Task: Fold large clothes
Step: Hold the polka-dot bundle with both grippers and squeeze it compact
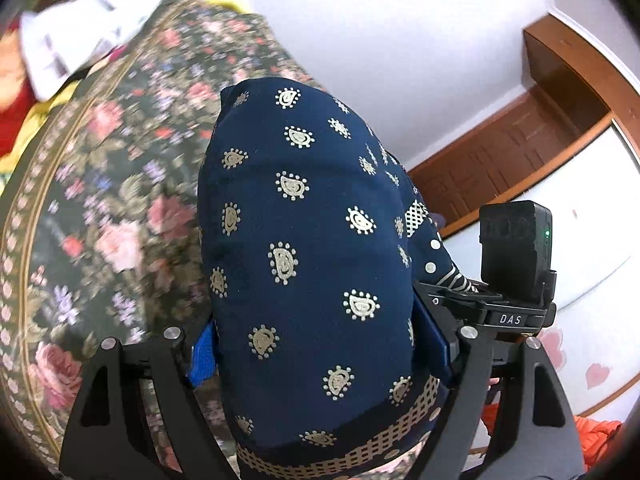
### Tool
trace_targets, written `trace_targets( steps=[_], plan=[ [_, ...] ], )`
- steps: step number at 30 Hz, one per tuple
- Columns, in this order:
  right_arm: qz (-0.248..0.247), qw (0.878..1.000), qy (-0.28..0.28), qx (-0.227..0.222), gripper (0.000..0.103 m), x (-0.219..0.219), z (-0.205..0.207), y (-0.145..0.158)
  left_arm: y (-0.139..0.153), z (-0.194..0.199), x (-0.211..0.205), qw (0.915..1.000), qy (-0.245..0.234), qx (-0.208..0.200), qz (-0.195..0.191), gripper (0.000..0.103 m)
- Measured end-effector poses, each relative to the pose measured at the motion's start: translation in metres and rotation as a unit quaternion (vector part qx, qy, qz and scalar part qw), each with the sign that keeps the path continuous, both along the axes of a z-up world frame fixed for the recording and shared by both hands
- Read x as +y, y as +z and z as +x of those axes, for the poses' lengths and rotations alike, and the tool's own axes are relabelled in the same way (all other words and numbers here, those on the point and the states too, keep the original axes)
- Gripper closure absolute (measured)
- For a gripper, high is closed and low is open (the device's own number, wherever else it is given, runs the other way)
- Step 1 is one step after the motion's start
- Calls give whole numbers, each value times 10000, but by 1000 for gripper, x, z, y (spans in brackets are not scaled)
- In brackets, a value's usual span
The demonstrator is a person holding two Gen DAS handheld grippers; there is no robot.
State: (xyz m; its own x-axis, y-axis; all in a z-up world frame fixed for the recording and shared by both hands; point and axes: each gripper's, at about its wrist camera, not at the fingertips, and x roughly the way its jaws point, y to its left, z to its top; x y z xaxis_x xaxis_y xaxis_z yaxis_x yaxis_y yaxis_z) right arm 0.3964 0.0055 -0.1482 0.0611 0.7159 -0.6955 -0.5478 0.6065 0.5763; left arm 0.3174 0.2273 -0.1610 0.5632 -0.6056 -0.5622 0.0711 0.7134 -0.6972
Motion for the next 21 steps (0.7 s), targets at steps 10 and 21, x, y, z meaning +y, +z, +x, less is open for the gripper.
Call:
trace_targets(
  steps=[10, 21],
  plan=[
    [-473, 9965, 176, 662, 68, 49, 11, -77, -84, 3, 38, 9972, 209, 655, -286, 21],
    [-1060, 9929, 319, 435, 56, 55, 7, -100, -104, -10, 32, 9976, 111, 559, 384, 22]
  ],
)
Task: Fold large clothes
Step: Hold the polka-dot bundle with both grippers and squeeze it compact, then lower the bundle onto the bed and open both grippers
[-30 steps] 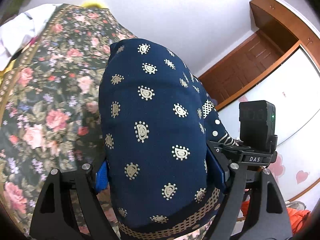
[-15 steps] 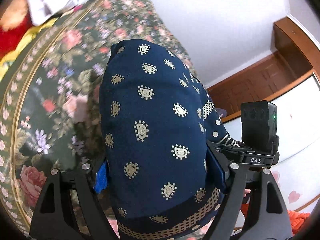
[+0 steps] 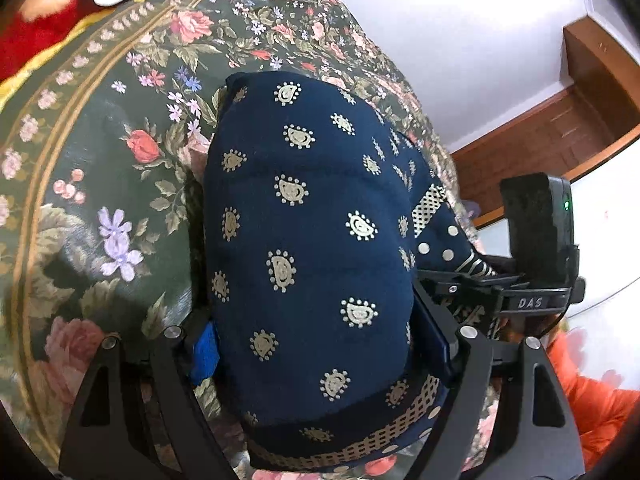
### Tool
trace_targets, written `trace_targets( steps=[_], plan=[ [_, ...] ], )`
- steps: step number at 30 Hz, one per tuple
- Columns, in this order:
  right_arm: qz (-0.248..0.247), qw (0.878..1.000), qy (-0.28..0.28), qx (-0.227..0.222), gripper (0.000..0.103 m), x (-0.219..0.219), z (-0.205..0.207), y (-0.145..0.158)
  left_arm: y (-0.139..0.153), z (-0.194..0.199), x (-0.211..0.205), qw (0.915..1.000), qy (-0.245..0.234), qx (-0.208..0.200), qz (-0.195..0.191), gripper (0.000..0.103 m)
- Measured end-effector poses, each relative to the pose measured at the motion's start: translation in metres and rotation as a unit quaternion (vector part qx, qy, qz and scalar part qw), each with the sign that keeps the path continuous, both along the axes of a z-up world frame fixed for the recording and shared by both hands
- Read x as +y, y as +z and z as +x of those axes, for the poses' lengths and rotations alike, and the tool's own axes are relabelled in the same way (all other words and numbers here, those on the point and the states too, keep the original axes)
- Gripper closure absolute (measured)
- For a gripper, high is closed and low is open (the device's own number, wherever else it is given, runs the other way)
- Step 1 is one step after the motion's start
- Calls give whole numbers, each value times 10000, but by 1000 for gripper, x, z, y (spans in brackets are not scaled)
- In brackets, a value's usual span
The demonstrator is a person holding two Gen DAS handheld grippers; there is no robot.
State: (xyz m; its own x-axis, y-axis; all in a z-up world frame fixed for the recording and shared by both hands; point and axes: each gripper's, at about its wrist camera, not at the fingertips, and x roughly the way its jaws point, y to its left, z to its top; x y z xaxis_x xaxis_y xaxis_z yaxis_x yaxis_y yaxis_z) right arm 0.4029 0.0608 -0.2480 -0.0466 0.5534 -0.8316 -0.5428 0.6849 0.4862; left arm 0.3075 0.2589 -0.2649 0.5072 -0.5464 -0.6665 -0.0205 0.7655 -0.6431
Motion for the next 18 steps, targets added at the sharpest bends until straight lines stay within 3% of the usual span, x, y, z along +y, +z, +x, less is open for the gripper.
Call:
trace_targets(
  steps=[4, 6, 7, 10, 14, 16, 18],
  plan=[
    [-209, 9996, -1, -203, 42, -18, -3, 8, 12, -9, 2, 9991, 70, 25, 421, 22],
    [-304, 9989, 19, -343, 40, -28, -7, 16, 25, -16, 0, 9966, 110, -107, 811, 22],
    [-357, 9983, 11, -453, 40, -29, -8, 22, 39, -23, -3, 9922, 164, -297, 1200, 22],
    [-573, 9935, 24, -980, 40, -37, -17, 46, 71, -35, -11, 9793, 310, -739, 1860, 22],
    [-813, 9768, 124, -1979, 39, -37, -42, 79, 93, -44, -34, 9726, 66, -902, 2143, 22],
    [-851, 9636, 173, -2529, 33, -36, -59, 95, 91, -46, -53, 9663, -77, -956, 2390, 22],
    [-679, 9552, 313, -2865, 10, -29, -76, 102, 85, -50, -69, 9600, -230, -1007, 2604, 21]
  ],
)
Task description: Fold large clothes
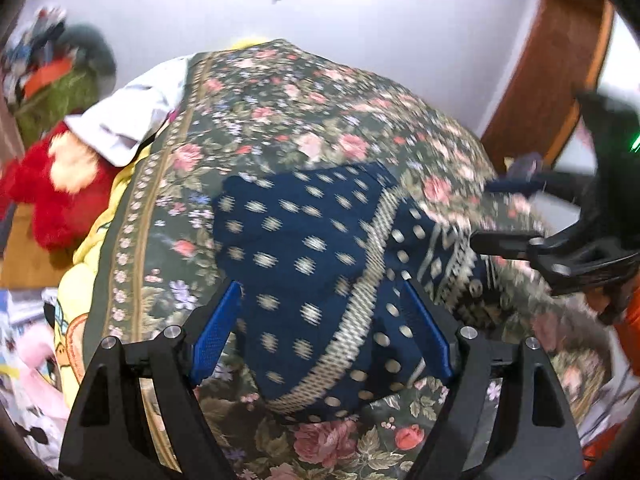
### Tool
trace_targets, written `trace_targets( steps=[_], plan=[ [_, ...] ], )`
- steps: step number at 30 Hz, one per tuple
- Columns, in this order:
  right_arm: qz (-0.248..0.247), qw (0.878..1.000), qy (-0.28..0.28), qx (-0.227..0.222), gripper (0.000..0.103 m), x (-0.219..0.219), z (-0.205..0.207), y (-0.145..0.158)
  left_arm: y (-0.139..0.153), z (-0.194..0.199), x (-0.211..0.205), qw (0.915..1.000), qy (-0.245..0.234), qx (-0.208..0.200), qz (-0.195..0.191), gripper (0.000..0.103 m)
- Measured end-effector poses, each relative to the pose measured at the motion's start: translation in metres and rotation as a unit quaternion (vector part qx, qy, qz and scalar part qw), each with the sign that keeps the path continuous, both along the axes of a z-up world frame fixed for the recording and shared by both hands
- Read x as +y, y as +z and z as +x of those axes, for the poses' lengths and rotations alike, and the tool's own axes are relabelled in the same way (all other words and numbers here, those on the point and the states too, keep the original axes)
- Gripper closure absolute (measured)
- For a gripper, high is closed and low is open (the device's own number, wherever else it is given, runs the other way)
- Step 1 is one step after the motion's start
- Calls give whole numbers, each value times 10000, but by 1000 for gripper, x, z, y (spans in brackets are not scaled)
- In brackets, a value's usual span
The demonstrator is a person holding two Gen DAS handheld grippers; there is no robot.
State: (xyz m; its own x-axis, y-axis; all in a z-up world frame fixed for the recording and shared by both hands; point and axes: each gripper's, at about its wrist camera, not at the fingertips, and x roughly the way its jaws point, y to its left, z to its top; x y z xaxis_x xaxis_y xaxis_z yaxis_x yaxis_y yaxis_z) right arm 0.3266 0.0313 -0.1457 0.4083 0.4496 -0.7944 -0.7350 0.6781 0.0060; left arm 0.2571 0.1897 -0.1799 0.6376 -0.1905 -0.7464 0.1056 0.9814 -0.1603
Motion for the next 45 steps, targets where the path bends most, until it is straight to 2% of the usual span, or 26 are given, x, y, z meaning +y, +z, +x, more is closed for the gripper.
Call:
trace_targets(
  steps=[2, 5, 7, 10, 12, 17, 19, 24, 26, 29, 32, 35, 38, 40, 43, 45],
  plan=[
    [29, 9993, 355, -102, 6, 10, -13, -5, -14, -1, -14, 9997, -62, 103, 224, 21],
    [-527, 9955, 781, -81, 6, 29, -22, -31, -35, -9, -24, 9978, -23, 378, 543, 20],
    [-982, 9920, 784, -103, 6, 30, -22, -54, -43, -17, -21, 9978, 61, 454, 485, 16],
    [-1294, 9895, 643, -30, 6, 13, -12, -77, -48, -28, -9, 9977, 244, 525, 357, 9],
    [-1207, 9912, 503, 229, 6, -7, -2, -81, -52, -37, -5, 9971, 305, 583, 377, 9],
    [-720, 9925, 17, 989, 6, -58, 21, -74, -68, -51, -5, 9867, 548, 1029, 1135, 14],
    [-555, 9923, -79, 1103, 6, -71, 23, -65, -65, -57, 1, 9857, 641, 1081, 1123, 14],
    [-39, 9959, -166, 893, 6, -77, 24, -26, -24, -60, 18, 9900, 976, 554, 859, 14],
    [280, 9964, -180, 775, 6, -67, 30, -10, -7, -53, 23, 9908, 1084, 319, 750, 14],
    [474, 9969, -236, 576, 6, -43, 35, 1, 12, -32, 29, 9900, 1243, 17, 671, 14],
    [402, 9975, -301, 503, 6, -12, 51, -11, 15, -1, 33, 9877, 1423, -82, 639, 14],
    [121, 9962, -379, 770, 6, 8, 72, -42, 1, 29, 39, 9860, 1588, 87, 494, 14],
    [-195, 9942, -486, 940, 6, 9, 89, -75, -22, 46, 41, 9804, 1763, 275, 839, 14],
    [-18, 9908, -493, 1257, 6, -3, 100, -91, -33, 47, 45, 9782, 1818, 342, 944, 14],
    [472, 9777, -797, 1884, 6, -31, 115, -94, -38, 35, 58, 9766, 1991, 408, 703, 14],
    [532, 9773, -930, 1828, 6, -43, 115, -85, -38, 26, 63, 9729, 2097, 478, 856, 14]
  ],
)
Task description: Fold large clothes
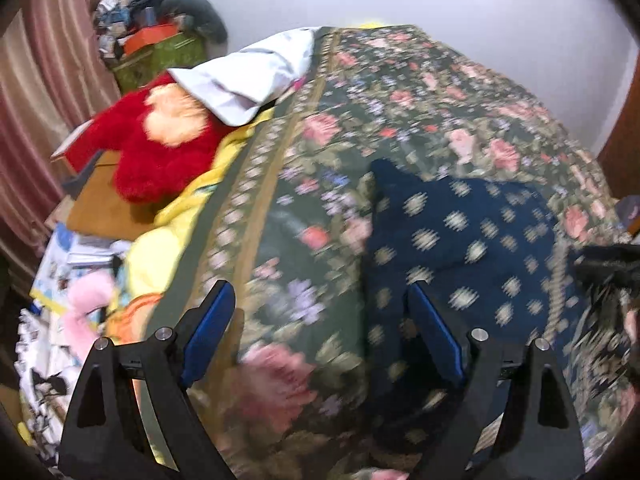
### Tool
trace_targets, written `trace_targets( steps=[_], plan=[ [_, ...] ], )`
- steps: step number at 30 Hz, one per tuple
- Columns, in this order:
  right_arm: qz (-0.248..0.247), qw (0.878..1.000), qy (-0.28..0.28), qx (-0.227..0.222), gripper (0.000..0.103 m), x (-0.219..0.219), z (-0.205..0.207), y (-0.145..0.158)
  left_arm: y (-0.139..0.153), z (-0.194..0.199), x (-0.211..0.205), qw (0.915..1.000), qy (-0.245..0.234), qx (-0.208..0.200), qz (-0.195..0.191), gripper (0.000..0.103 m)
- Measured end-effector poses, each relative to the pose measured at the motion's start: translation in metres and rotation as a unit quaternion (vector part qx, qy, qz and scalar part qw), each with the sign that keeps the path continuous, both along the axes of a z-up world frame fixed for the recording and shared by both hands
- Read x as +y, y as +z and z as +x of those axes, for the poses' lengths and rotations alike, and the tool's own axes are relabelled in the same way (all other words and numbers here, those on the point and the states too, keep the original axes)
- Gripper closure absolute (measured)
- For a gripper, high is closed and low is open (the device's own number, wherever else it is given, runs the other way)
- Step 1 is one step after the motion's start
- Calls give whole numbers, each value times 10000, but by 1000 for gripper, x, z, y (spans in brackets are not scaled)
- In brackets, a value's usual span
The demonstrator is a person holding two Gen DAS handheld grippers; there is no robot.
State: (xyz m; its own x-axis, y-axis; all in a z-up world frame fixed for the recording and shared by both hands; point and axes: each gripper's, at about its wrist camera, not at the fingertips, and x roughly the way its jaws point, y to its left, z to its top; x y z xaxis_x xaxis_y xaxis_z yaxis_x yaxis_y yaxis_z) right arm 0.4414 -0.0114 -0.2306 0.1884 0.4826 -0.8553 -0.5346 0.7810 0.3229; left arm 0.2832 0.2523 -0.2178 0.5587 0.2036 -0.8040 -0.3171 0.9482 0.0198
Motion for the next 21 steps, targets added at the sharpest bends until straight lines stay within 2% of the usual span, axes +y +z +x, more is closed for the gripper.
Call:
trace_targets(
  steps=[2, 5, 8, 12, 16, 21],
  plan=[
    [-181, 9991, -99, -360, 6, -9, -8, 19, 4, -12, 3, 9998, 65, 67, 188, 14],
    [-426, 9943, -127, -967, 6, -15, -27, 50, 19, -32, 4, 9999, 73, -40, 143, 14],
    [-131, 9907, -115, -1350, 6, -23, -51, 90, 49, -52, -2, 9993, 22, -365, 114, 14],
    [469, 9796, -183, -1946, 6, -33, -93, 152, 103, -79, -26, 9943, -222, -1027, 173, 14],
    [1026, 9590, -208, -2633, 6, -42, -144, 209, 166, -112, -60, 9805, -563, -1871, 200, 14],
    [1547, 9269, -218, -3412, 6, -56, -213, 262, 228, -164, -103, 9552, -908, -2803, 289, 14]
  ],
)
